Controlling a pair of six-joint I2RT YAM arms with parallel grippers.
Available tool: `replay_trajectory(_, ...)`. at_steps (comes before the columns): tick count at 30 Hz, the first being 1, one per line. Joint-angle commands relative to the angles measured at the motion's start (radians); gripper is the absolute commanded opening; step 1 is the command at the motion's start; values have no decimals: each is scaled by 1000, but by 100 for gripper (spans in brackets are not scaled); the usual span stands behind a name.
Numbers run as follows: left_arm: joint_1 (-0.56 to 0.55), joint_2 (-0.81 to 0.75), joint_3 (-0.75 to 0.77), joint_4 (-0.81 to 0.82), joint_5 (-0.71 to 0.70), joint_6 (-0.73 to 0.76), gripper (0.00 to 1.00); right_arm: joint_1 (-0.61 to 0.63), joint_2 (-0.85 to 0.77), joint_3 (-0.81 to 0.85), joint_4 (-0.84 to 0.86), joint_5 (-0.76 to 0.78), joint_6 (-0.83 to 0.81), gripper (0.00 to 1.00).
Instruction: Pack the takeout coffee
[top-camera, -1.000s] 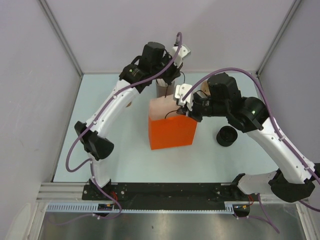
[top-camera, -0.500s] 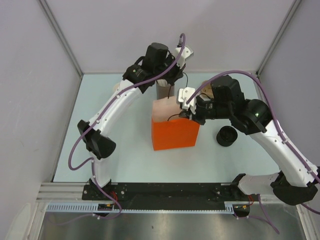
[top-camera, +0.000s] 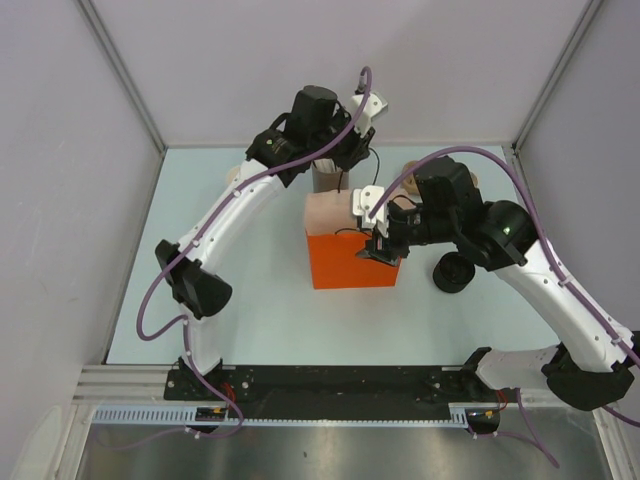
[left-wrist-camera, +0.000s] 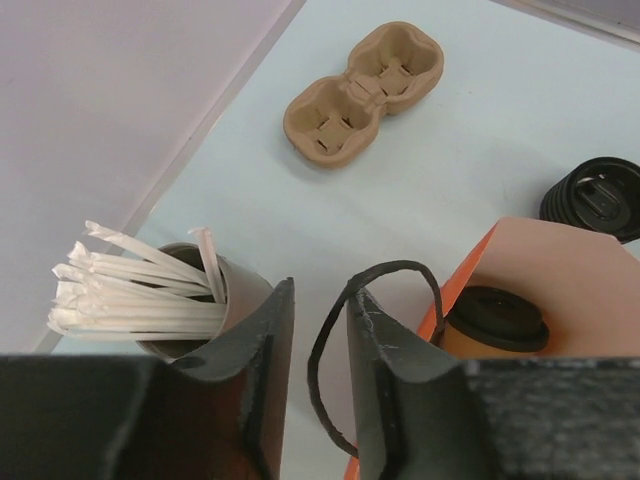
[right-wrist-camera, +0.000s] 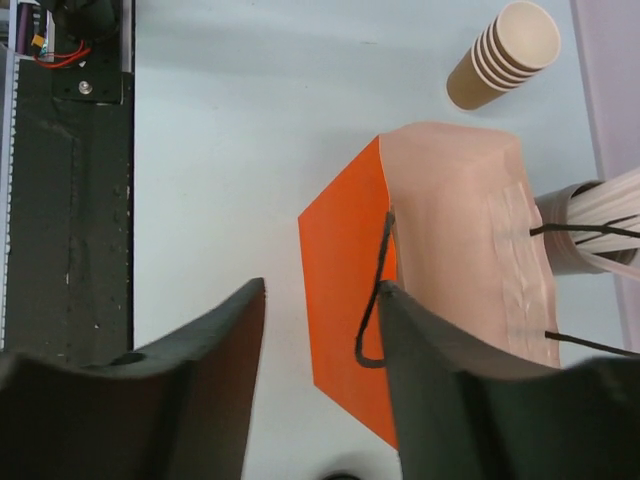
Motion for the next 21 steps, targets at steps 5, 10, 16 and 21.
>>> replay_trajectory(5,11,-67,7,70,-53,-3,70,-17,-11,133,4,3,24,69)
replay_trajectory(10,71,-104,15,79,-55,-39,95,-57,-5,209,-9,-19,44,81)
replay_trajectory(16,174,-110,18,67,-37,-95,99,-131,-4,294,-13,-40,88,91)
replay_trajectory(21,233,-63,27,24,-49,-129,100,-270,-11,259,60,-22,154,91)
